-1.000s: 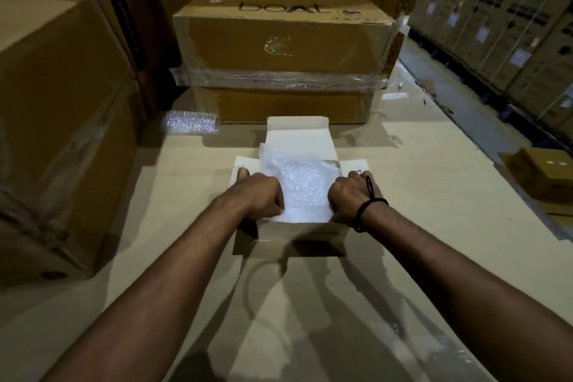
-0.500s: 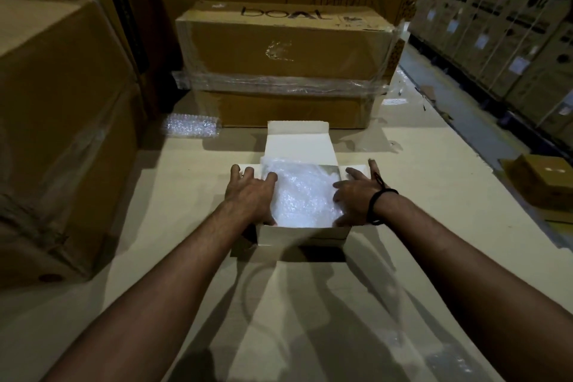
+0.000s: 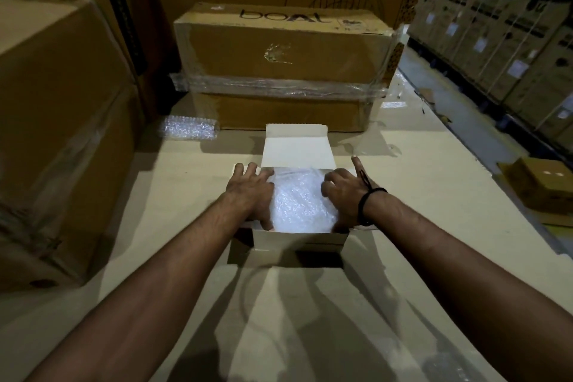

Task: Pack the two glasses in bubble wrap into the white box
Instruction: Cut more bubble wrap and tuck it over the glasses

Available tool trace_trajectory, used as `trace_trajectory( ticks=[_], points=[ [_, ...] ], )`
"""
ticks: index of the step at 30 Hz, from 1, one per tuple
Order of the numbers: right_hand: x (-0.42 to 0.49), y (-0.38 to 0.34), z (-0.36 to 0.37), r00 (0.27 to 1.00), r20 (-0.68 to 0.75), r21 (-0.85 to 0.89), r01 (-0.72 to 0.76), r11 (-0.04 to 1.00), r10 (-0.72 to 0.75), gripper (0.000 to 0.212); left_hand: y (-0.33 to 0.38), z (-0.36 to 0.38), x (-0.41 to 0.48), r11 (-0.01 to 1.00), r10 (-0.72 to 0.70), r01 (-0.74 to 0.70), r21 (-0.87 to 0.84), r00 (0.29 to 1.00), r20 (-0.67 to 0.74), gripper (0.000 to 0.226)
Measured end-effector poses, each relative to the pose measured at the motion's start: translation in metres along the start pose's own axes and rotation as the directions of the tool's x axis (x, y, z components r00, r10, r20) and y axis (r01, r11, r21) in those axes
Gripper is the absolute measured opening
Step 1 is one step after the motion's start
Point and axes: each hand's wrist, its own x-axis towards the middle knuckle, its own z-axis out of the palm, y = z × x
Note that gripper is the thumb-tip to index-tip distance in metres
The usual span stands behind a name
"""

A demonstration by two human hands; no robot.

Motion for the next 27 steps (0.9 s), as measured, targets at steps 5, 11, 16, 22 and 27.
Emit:
trace_trajectory(
  ticks=[5, 11, 16, 22, 27],
  points=[
    [0.013, 0.003, 0.003, 0.996, 0.095, 0.1, -0.012, 0.995, 0.002, 0.126, -0.003, -0.003, 0.003, 0.996, 0.008, -0.005, -0.093, 1.0, 0.029, 0.099],
    [0.036, -0.003, 0.006, 0.961, 0.275, 0.03, -0.021, 0.999, 0.012, 0.122, -0.004, -0.008, 0.014, 0.994, -0.029, 0.045, -0.102, 0.988, 0.152, 0.135],
    [0.034, 0.007, -0.03, 0.931, 0.364, 0.087, -0.014, 0.996, -0.019, 0.127, 0.002, -0.011, 0.024, 0.998, -0.034, 0.047, -0.051, 0.974, 0.223, 0.12],
    [0.043, -0.002, -0.035, 0.936, 0.321, 0.256, 0.064, 0.965, -0.148, 0.127, 0.006, -0.015, 0.027, 0.999, -0.02, 0.029, -0.036, 0.972, 0.236, 0.116],
    [0.047, 0.0, -0.03, 0.937, 0.301, 0.246, 0.104, 0.964, -0.178, 0.124, 0.001, -0.018, 0.022, 0.994, -0.019, 0.045, -0.1, 0.97, 0.243, 0.122]
  ],
)
